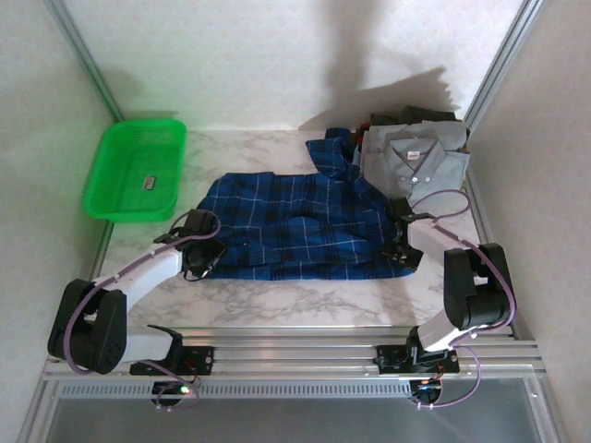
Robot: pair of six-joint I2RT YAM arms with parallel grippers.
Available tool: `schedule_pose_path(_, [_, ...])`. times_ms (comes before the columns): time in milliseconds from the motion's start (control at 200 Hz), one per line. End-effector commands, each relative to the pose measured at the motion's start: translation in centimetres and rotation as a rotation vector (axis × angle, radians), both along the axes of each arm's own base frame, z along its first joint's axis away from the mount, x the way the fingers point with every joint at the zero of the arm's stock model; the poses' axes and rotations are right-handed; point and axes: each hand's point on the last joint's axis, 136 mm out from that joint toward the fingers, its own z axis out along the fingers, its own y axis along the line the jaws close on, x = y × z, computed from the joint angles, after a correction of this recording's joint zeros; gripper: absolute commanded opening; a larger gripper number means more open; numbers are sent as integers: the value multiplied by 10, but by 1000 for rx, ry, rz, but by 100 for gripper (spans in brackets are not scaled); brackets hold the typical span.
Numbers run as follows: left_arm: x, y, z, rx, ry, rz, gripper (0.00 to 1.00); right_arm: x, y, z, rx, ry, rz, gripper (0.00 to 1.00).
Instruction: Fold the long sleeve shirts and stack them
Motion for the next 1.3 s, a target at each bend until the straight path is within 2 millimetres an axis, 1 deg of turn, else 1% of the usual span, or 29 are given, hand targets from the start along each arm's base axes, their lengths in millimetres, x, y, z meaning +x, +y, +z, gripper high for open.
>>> schedule_pose_path(0, [0, 7, 4, 18, 9, 29, 58, 6, 2, 2, 10, -4, 7, 57])
schedule_pose_path(90, [-3, 9, -4, 30, 26, 32, 59, 6, 2, 1, 13, -4, 8, 57])
schedule_pose_path(215, [3, 13, -9, 44, 17, 53, 55, 6, 2, 0, 9, 2, 14, 57])
schedule_pose_path(420, [24, 16, 0, 71, -38, 65, 48, 5, 2, -1, 4, 7, 24, 56])
schedule_pose_path(516, [28, 16, -1, 81, -29, 52, 44, 4, 1, -2, 3, 8, 24, 56])
schedule_pose_path(711, [33, 19, 8, 103, -54, 49, 28, 2, 1, -4, 6, 10, 21, 56])
schedule_pose_path(766, [34, 18, 7, 103, -48, 39, 26, 2, 1, -5, 7, 13, 22, 55])
schedule_pose_path(866, [30, 16, 2, 92, -26, 31, 22, 1, 1, -5, 8, 16, 20, 55])
schedule_pose_path(921, [26, 16, 1, 88, -22, 38, 22, 1, 2, -5, 10, 16, 20, 55])
schedule_pose_path(996, [22, 16, 4, 73, -26, 48, 24, 0, 1, -5, 11, 18, 19, 55])
schedule_pose_path(1031, [20, 15, 7, 65, -27, 52, 27, 1, 2, -4, 10, 14, 20, 55])
schedule_pose_path(1096, [14, 17, 10, 58, -27, 64, 38, 1, 1, -3, 12, 9, 18, 56])
schedule_pose_path(1136, [10, 18, 9, 57, -21, 69, 41, 1, 1, -3, 10, 8, 17, 55])
schedule_pose_path(1201, [6, 18, 6, 57, -14, 61, 42, 0, 1, -4, 12, 11, 17, 56])
schedule_pose_path(1296, [2, 17, -4, 62, 17, 47, 43, 0, 1, -5, 11, 14, 16, 56])
